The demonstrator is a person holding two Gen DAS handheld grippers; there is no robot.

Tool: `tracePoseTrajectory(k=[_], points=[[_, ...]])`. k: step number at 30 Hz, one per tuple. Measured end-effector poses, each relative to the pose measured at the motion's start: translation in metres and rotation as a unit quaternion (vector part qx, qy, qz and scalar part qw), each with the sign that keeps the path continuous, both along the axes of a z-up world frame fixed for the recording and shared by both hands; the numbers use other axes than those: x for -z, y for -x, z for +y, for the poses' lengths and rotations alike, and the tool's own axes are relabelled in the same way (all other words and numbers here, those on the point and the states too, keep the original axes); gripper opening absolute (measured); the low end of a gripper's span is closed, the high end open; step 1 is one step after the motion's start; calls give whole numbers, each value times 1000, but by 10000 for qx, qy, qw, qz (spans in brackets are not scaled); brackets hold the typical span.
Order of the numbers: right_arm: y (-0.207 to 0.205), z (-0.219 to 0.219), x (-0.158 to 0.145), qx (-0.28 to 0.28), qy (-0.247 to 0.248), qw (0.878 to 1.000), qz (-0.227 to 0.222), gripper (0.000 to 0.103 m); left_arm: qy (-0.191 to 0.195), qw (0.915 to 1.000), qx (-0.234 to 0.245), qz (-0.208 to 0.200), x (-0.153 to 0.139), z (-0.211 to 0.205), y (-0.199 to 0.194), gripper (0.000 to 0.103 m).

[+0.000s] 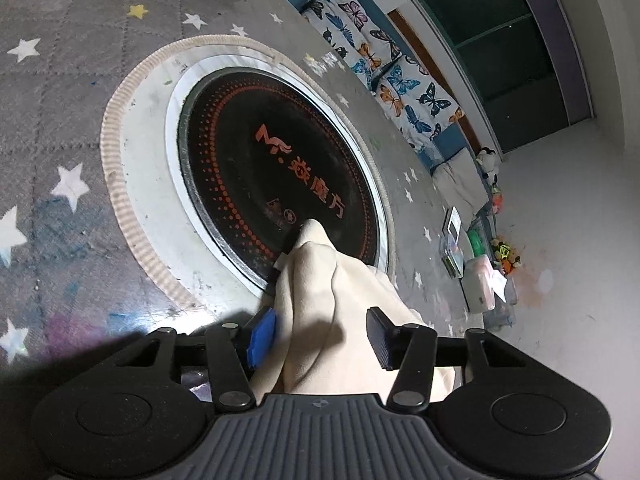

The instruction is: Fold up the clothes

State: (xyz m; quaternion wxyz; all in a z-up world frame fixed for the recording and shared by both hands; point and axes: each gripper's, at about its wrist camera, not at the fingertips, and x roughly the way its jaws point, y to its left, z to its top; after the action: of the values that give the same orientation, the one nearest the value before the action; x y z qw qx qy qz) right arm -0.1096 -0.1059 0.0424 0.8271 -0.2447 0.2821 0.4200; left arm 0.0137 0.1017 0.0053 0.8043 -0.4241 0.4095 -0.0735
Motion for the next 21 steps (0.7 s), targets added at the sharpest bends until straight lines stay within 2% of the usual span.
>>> tracePoseTrajectory(k=[4, 5, 6, 8, 11, 16, 18, 21], points=[[1, 9, 9, 23, 175, 9997, -185, 38, 7, 10000, -1, -9, 1, 6, 2, 57], [1, 9, 9, 46, 168, 9996, -202, 27, 19, 10000, -12, -7, 1, 7, 3, 57], [0, 8, 7, 82, 127, 9997, -195, 21, 38, 10000, -22, -14, 1, 8, 3, 59], [-4, 2, 2, 173, -32, 9998, -128, 12, 77, 9999, -46, -45, 0, 9, 5, 67], [-11, -13, -11, 347, -408, 9986, 4, 8, 95, 9999, -89, -112, -3, 9, 8, 76], [-20, -35, -31, 623, -969, 9933, 112, 7, 389, 9990, -154, -124, -1, 3, 7, 80], [-19, -42, -33, 662, -1088, 9917, 152, 7, 540, 9984, -127, -101, 1, -1, 3, 80], [-16, -48, -31, 638, -1144, 9911, 222, 7, 619, 9980, -68, -96, 3, -10, -2, 72]])
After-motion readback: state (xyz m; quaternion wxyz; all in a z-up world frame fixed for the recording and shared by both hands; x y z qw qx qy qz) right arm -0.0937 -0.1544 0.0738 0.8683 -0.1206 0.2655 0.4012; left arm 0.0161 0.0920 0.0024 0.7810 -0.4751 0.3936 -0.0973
